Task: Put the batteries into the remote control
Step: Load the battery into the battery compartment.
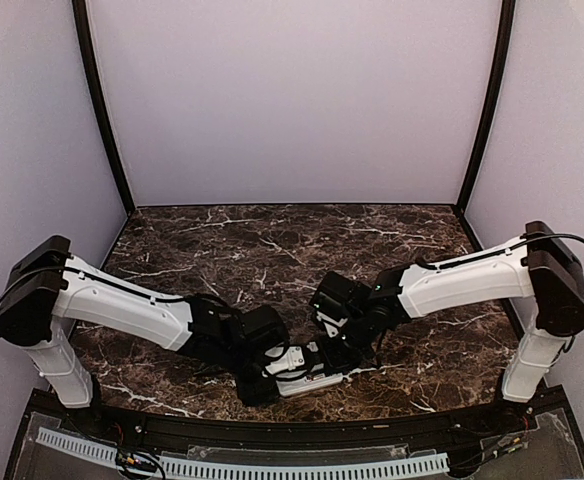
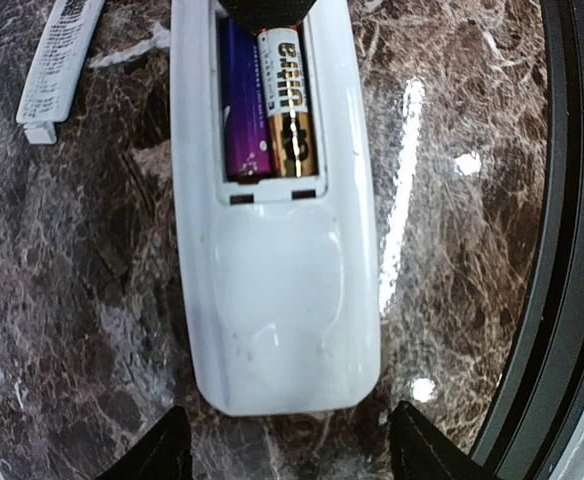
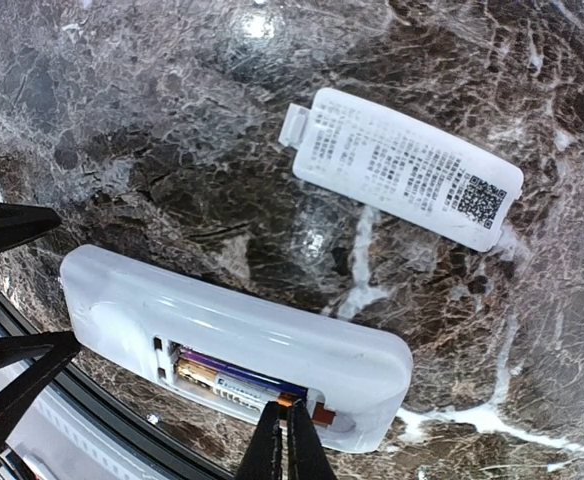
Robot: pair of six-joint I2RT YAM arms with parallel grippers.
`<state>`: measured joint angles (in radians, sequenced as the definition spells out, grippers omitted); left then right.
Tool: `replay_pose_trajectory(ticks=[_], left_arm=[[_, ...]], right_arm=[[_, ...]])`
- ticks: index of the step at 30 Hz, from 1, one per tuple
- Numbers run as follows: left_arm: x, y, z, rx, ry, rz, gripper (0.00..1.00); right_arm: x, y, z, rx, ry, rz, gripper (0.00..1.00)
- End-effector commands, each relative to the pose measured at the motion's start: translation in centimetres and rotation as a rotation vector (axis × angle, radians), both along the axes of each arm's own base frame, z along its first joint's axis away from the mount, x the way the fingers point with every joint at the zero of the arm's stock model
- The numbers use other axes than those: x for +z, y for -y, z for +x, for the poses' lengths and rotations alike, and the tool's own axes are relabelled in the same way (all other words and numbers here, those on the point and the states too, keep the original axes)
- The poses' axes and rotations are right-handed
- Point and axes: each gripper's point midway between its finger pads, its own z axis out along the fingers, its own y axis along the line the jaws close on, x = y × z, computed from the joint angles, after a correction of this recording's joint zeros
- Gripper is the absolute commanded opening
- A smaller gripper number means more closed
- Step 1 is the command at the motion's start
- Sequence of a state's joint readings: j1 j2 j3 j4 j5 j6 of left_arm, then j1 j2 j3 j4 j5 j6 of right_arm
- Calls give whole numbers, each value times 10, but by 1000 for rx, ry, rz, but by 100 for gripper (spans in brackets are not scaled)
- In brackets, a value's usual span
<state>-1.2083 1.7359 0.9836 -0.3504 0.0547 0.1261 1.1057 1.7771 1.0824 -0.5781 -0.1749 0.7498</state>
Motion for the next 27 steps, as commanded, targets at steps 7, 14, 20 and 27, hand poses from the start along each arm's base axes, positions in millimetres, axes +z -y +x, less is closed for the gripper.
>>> replay_pose_trajectory(ticks=[7,14,20,27], left_arm=[[51,-11,6,26,91,-156,68],[62,-16,12,47,117,-190,69],[63,-17,12,48,118,-195,69],[63,-17,12,45,115,-197,69]], right_arm=[[-60,14,-27,94,-48,-152,7],[-27,-2,-14,125,3,-131,9],[-7,-4,-6,126,48,-134,11],[4,-9,-1,137,71,-126,14]])
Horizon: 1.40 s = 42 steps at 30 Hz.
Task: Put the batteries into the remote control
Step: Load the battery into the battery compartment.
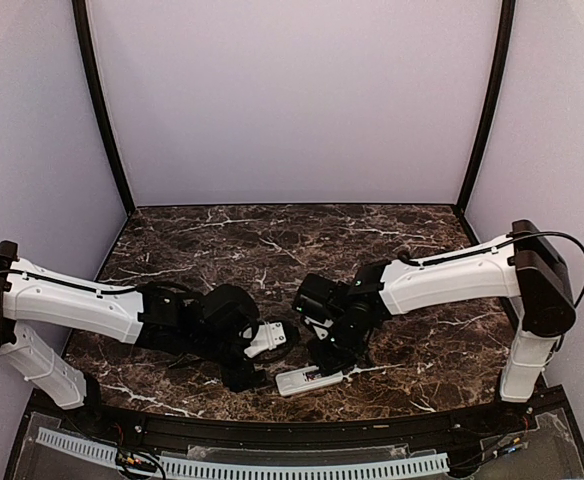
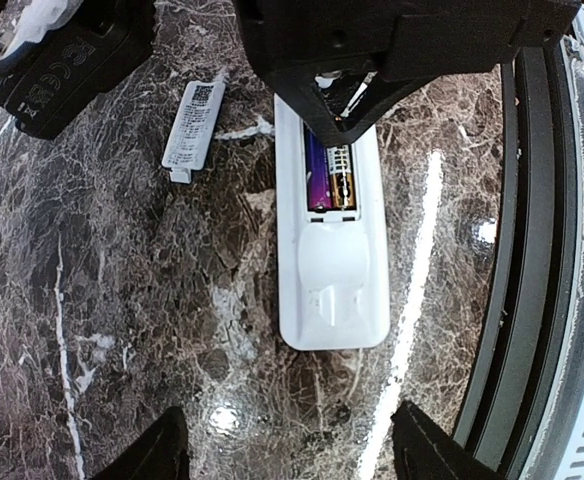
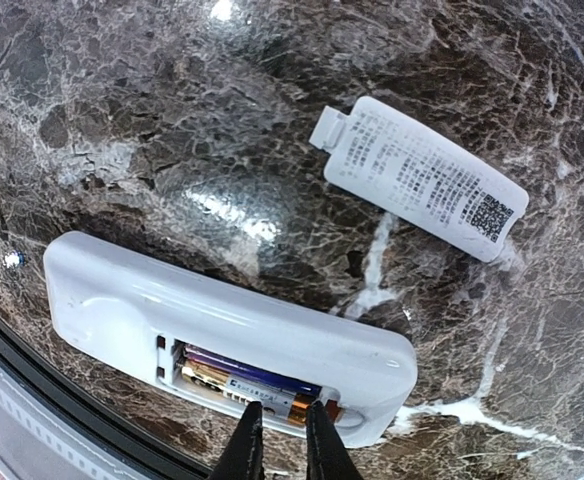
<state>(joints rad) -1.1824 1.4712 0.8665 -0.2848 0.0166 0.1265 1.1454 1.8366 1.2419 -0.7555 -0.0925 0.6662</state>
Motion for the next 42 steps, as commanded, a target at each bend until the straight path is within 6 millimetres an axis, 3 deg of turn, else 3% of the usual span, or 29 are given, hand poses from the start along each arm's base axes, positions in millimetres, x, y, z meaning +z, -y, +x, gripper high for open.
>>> replay_pose_trajectory(ticks=[1,14,20,26,30,38,42], left_arm=[[4,-5,-1,3,6,-12,69],[-2,-2,-1,-10,-5,7,69],[-31,6,-10,-73,-75,108,52],[-23,12,-11,-88,-47,50,48],[-11,9,-9,-79,-16,12,49],[9,-3,-2,-46,49,-28,49],[17,-6,1,-24,67,-52,50]], right_arm=[[-9,-4,-3,39,10,-23,14],[-25,-17,-18,47,-78,53,0],[-39,-17,-24,22,-115,72,0],[-53,-5,-28,1,-123,34,0],[-40,-5,-20,4,-93,42,0],[16,-25,5,23,-35,175,0],[32,-23,13,13,-12,189,0]])
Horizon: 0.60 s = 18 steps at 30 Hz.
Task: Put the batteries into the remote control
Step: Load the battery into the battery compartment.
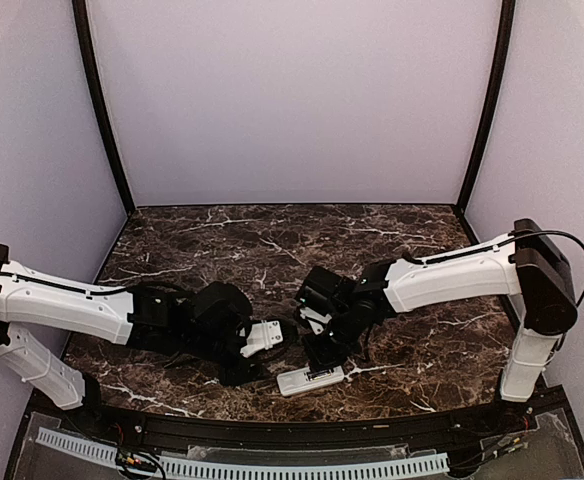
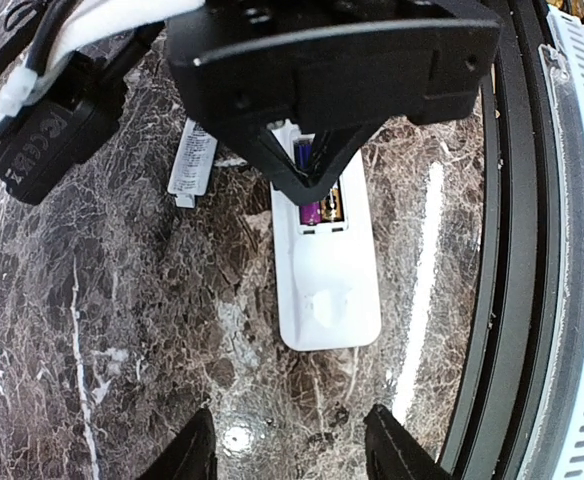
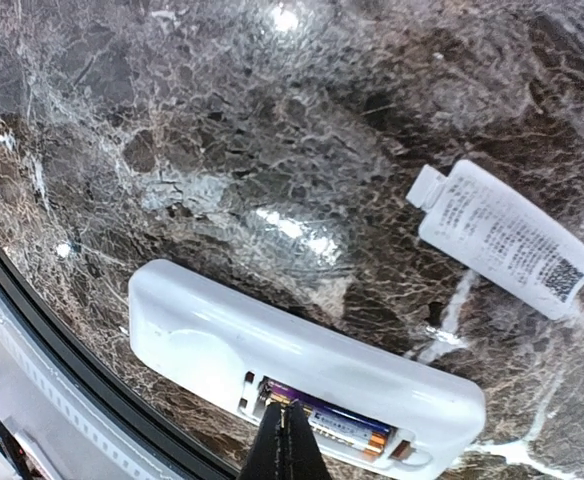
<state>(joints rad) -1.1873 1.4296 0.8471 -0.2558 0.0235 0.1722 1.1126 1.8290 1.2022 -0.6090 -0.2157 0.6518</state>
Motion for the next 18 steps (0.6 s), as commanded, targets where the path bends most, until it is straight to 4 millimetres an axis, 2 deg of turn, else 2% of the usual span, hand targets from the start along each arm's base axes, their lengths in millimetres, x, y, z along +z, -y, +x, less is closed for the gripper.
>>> replay_pose_trajectory(ticks=[1,4,7,11,15,18], left_arm=[[7,-9,6,32,36,-16,50],[10,-11,10,49,58,-22,50],[18,-13,14,67,74,-40,50],[30,-16,21,103,84,-82,51],[41,-22,29,149,98,-117,53],[48,-25,34,173,115,-136,55]], right_arm=[[29,4,13,-9,49,26,0],[21,15,15,-28,43,0,0],[5,23,13,-38,20,-29,0],[-8,26,7,-30,-10,-43,0],[0,24,14,-16,8,-38,0],[21,14,24,14,48,15,0]])
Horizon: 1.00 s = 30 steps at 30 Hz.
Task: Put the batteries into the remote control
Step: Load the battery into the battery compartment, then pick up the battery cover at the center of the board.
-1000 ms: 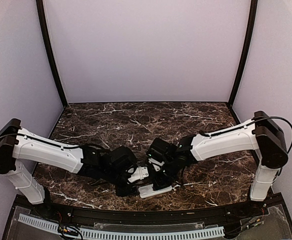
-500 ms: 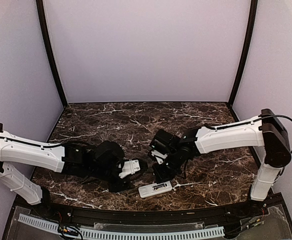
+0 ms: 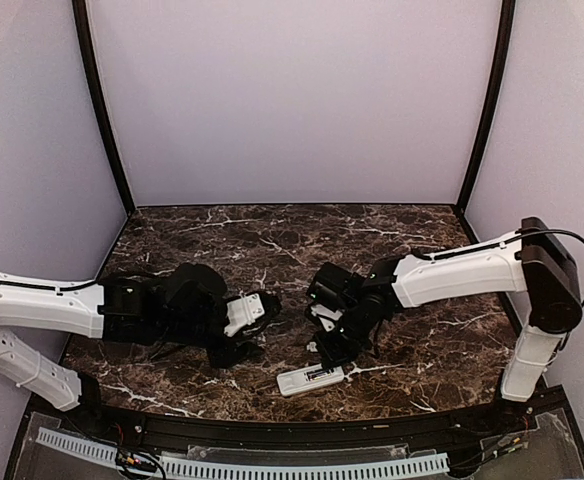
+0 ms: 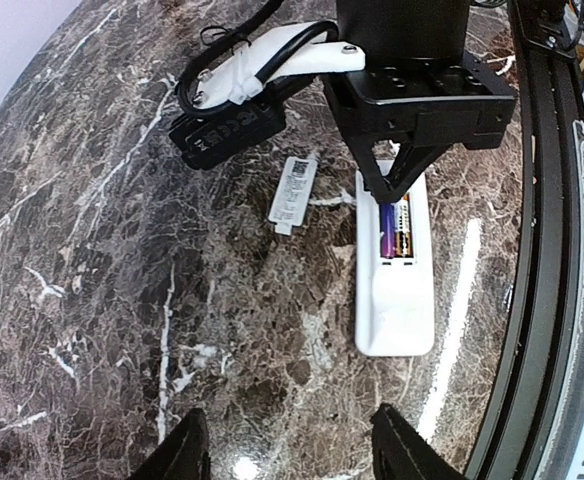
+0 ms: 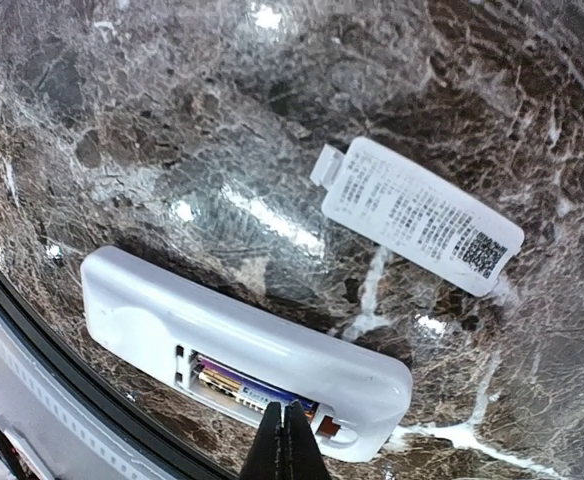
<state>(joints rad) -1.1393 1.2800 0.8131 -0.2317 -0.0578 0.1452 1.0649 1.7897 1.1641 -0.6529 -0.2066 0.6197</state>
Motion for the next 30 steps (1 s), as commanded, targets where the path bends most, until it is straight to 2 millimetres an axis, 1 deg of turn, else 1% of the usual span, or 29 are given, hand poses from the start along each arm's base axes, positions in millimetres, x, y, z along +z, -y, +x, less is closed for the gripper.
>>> replay_pose_trajectory(ticks=[1,2,3,4,6,7,8,9,10,11,13,16,18,22,27,30], left_arm=[[8,-10,10,67,21,-30,56],[11,-12,12,79,23,-40,57],[13,-14,16,105,17,-50,58],[17,-16,19,119,15,-66,59],[27,-23,28,171,9,-104,65],[30,-28,34,208,2,-124,70],[38,-31,37,227,10,-153,72],[45,-36,42,254,16,-181,77],[47,-39,44,275,13,-197,79],[53,-43,47,299,13,-223,82],[58,-48,51,324,21,-240,85],[57,-53,52,333,31,-230,86],[56,-53,53,333,33,-220,86],[49,-51,54,320,30,-196,87],[44,-48,54,315,18,-179,87],[44,-47,54,296,33,-170,87]], right_arm=[[30,-16,18,55,69,78,0],[38,-20,22,81,94,100,5],[44,-23,27,114,126,116,13],[49,-24,32,150,161,119,24],[53,-25,42,247,227,118,47],[51,-26,46,316,249,122,55],[49,-27,47,385,259,126,60],[44,-27,50,450,272,116,62],[37,-24,55,518,297,84,63],[32,-21,59,580,325,49,64],[25,-19,64,716,375,14,65],[20,-21,64,909,435,32,65],[16,-23,67,985,455,42,65],[4,-26,74,1043,428,23,63],[-21,-18,74,1075,362,-29,56],[-27,-19,74,1068,347,-33,53]])
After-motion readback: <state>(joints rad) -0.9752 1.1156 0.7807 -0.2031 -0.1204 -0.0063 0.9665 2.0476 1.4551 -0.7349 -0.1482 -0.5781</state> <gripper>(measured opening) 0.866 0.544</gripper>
